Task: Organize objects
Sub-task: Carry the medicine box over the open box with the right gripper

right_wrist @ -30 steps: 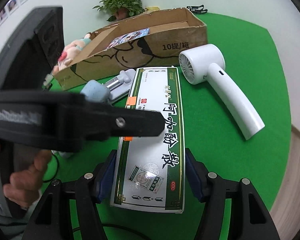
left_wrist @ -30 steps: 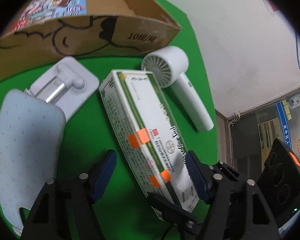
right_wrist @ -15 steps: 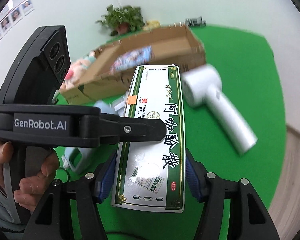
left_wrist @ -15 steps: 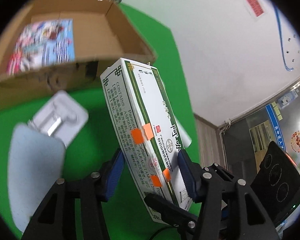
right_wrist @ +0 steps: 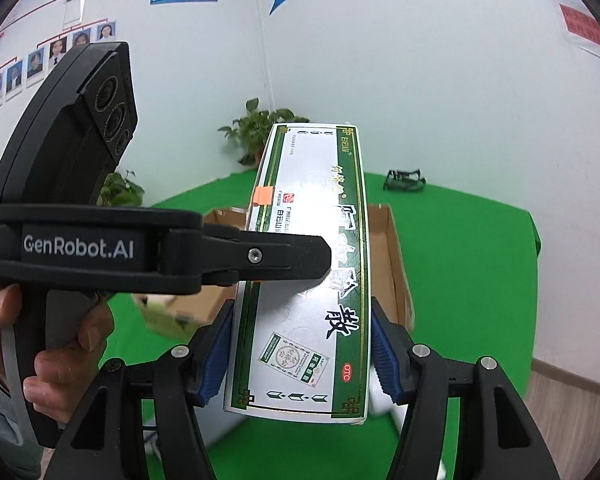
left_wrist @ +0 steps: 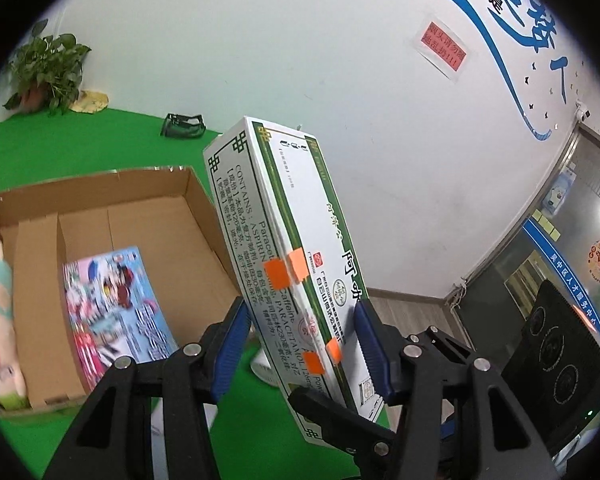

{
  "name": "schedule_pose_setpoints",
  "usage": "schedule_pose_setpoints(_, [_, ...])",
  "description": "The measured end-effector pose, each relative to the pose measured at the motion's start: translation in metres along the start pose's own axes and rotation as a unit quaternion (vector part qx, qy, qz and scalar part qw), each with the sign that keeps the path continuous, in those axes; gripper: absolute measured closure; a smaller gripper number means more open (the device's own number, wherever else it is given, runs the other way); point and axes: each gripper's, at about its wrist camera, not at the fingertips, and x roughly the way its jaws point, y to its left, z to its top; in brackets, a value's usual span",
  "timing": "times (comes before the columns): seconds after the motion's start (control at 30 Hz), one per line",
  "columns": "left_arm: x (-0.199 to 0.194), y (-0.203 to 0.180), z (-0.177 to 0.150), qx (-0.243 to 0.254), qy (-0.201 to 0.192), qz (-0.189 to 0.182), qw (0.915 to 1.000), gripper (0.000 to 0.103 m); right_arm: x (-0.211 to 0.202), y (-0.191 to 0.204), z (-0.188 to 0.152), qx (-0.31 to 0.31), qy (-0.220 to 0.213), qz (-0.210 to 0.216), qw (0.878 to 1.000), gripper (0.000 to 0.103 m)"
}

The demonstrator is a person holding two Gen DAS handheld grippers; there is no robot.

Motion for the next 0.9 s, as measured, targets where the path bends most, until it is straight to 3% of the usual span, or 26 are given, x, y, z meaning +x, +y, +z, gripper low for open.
schedule_pose_setpoints(0.27, [0.005, 0.034, 0.058, -0.005, -0.006, 0.016, 0.9998, 0.052, 0.046, 0.004, 0.064, -0.019, 0.01, 0.006, 1.0, 0.045])
schedule_pose_setpoints(0.47, [0.029, 0.07, 0.095, -0.032, 0.025, 0.019, 0.999, 0.052, 0.094, 0.0, 0.098, -0.014, 0.045, 0.026, 0.999, 0.045])
schedule_pose_setpoints(0.63, [0.065, 0.101, 0.097, -0.061, 0.064, 0.011, 0.9961, 0.053, 0.139, -0.009, 0.105, 0.002, 0.089, 0.029, 0.996, 0.045])
schedule_pose_setpoints(0.9, [0.125, 0.14, 0.076, -0.104, 0.126, 0.001, 0.9866, 0.053, 0.201, -0.035, 0.08, 0.035, 0.152, 0.035, 0.987, 0.045])
